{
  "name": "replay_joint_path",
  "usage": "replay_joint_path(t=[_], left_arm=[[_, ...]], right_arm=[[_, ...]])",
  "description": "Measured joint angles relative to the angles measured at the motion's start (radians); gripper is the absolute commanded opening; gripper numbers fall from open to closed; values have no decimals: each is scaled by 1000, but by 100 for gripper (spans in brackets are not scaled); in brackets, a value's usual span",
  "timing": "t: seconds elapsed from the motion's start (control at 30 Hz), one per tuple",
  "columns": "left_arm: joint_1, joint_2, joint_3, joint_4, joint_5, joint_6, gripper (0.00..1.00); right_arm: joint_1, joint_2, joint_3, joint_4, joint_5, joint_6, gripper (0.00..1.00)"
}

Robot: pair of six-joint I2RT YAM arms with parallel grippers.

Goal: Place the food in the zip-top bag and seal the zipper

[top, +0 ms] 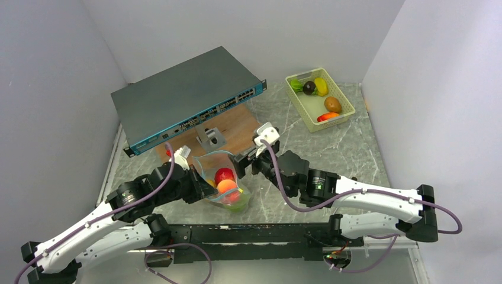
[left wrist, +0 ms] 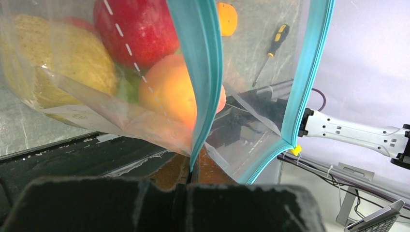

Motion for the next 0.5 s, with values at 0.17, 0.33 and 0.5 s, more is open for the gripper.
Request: replay_joint_path(t=[0.17,0.33,0.5], left_arm=[[0,0,0,-3,0,0,0],[0,0,0,-3,0,0,0],[0,3,0,-3,0,0,0]], right_arm=[[-8,0,-43,111,230,9,100],[-123,0,-97,151,338,48,100],[-393,-10,-121,99,310,196,100]])
